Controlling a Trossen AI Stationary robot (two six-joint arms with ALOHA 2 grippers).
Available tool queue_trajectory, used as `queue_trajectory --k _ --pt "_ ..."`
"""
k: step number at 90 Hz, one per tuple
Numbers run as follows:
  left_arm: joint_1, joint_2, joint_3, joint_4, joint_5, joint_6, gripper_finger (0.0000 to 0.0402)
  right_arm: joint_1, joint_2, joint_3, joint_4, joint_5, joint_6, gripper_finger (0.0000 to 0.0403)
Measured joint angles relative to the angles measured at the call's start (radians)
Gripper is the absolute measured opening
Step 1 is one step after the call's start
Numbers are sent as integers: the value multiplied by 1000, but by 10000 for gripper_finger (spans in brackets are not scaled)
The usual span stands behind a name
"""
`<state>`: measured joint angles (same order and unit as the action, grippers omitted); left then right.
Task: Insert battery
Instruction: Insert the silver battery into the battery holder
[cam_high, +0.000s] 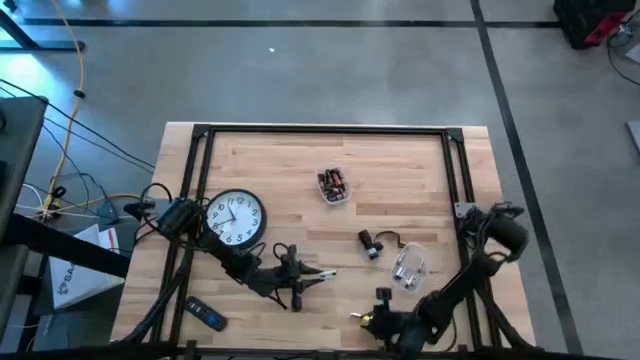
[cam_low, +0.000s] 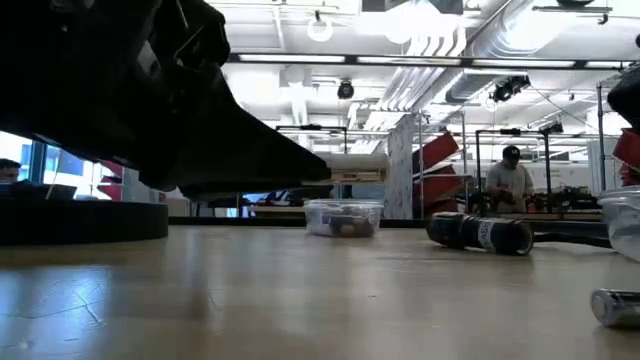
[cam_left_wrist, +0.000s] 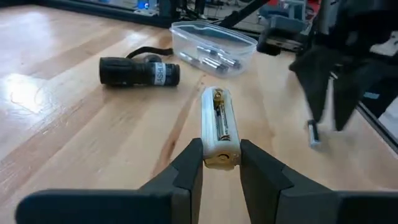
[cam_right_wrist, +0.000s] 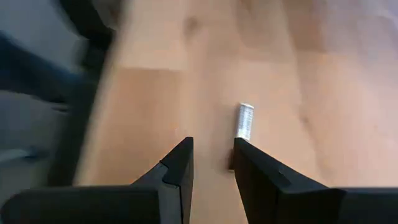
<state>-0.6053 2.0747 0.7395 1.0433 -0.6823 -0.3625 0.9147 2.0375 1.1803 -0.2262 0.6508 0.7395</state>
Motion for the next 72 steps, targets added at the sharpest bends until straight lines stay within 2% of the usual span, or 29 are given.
queue_trajectory --k 11,24,35,50,56,72 --pt "-22 0 0 -4 6 -5 64 21 12 76 -132 66 73 81" --pt "-41 0 0 -32 59 -37 64 45 12 92 -139 116 141 81" --pt "-50 3 19 -103 107 -76 65 41 18 49 -131 109 218 81" --pt "-51 6 66 -217 141 -106 64 14 19 6 -59 64 222 81" --pt "-51 6 75 -237 141 -107 65 5 20 -6 -54 26 222 81" --pt "-51 5 76 -239 154 -107 64 4 17 -42 -23 8 233 78"
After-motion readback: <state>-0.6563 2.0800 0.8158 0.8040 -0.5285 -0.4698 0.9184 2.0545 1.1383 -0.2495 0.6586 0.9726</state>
